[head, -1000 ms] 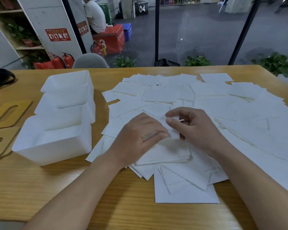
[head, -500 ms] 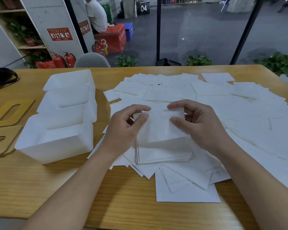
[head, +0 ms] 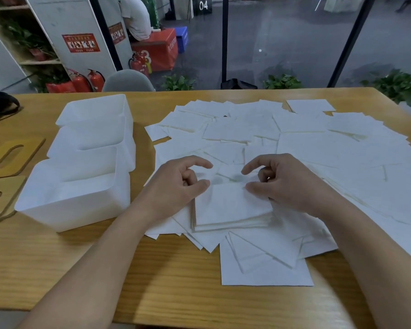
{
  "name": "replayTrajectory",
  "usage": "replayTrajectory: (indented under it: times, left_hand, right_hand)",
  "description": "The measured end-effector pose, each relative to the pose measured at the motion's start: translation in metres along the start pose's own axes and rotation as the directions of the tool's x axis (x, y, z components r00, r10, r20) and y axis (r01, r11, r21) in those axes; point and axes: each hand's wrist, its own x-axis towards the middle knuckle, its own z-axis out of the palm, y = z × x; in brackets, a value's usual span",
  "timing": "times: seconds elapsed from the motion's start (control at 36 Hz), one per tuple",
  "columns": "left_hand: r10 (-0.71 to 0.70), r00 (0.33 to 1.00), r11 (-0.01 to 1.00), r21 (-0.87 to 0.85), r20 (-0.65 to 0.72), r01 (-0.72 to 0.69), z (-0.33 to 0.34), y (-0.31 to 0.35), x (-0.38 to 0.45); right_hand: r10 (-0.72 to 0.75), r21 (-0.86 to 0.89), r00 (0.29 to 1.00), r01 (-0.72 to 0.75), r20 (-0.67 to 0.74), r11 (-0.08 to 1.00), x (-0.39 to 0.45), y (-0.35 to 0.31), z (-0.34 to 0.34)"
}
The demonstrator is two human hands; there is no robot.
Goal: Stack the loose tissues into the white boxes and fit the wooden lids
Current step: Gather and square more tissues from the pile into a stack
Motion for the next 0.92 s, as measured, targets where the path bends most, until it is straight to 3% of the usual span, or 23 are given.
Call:
replayTrajectory:
  times: [0.11,0.28,0.36,0.5,0.75,0.92]
  left_hand:
    - [0.015,0.999,0.999,0.049,-0.049,-0.012,0.000,-0.001,0.000]
    - [0.049,0.970,0.988,0.155,-0.238,-0.012,-0.004,-0.007,0.003]
    - [0.090,0.981,0.952,0.303,-0.174,-0.034,-0.004,-0.008,0.003]
    - [0.118,0.984,0.924,0.378,-0.136,-0.059,-0.002,-0.010,0.005]
    - [0.233,0.968,0.770,0.626,-0.096,-0.124,0.003,-0.002,0.007]
    - [0.256,0.959,0.725,0.680,-0.121,-0.108,0.003,0.000,0.007]
  right_hand:
    - [-0.025,-0.084,1.000,0.025,-0.003,0.996,0.000,0.000,0.001]
    - [-0.142,-0.183,0.975,0.110,-0.171,0.977,0.001,0.002,0.004]
    - [-0.175,-0.177,0.975,0.150,-0.136,0.973,0.000,0.000,0.008]
    - [-0.197,-0.199,0.979,0.184,-0.049,0.963,-0.002,-0.006,0.021]
    - [-0.181,-0.181,0.983,0.171,-0.043,0.969,-0.003,-0.007,0.022]
    - [-0.188,-0.178,0.981,0.177,-0.044,0.968,-0.002,-0.006,0.022]
